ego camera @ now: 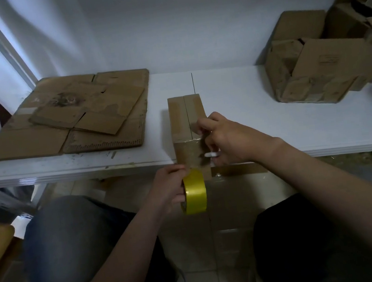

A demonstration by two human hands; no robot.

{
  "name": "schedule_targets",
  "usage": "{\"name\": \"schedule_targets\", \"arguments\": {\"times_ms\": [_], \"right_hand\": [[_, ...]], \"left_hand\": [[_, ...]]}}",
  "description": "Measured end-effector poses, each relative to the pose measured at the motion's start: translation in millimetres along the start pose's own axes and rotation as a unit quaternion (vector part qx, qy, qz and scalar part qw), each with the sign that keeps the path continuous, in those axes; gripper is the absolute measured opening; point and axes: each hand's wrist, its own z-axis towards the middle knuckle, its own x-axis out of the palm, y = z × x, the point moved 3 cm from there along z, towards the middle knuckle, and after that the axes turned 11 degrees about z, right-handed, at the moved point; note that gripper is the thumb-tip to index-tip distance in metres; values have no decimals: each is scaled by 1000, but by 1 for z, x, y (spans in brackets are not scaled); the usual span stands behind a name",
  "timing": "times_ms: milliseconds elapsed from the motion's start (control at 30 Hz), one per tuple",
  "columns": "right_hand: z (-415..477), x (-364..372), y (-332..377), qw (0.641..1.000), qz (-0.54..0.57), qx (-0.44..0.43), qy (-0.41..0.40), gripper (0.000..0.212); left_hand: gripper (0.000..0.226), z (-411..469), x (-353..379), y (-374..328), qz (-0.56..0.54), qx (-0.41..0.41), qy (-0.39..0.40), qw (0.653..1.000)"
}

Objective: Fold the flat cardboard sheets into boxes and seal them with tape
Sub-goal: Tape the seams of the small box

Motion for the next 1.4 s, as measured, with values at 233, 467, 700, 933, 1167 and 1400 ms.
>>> {"name": "schedule_targets", "arguments": {"times_ms": [233,467,700,933,1167,1400], "right_hand": [[-14,-4,-5,984,155,8,-89,17],[-16,-1,-6,964,212,65,-149,10],[-35,-5,-55,929,63,248,-267,19],[-47,47,-91,911,-139,385,-56,18],[-41,37,-90,910,-63,409,-35,45],[5,14,-51,955,187,190,-126,69]], "left_hand": [[53,-5,-43,-25,1,14,-111,994],[77,5,-27,-70,52,95,-175,979],[66,22,-20,-77,24,108,-157,981],[70,33,-20,-82,38,115,-160,980],[68,44,-23,-80,37,119,-155,980],[75,51,-28,-78,47,110,-151,981]]}}
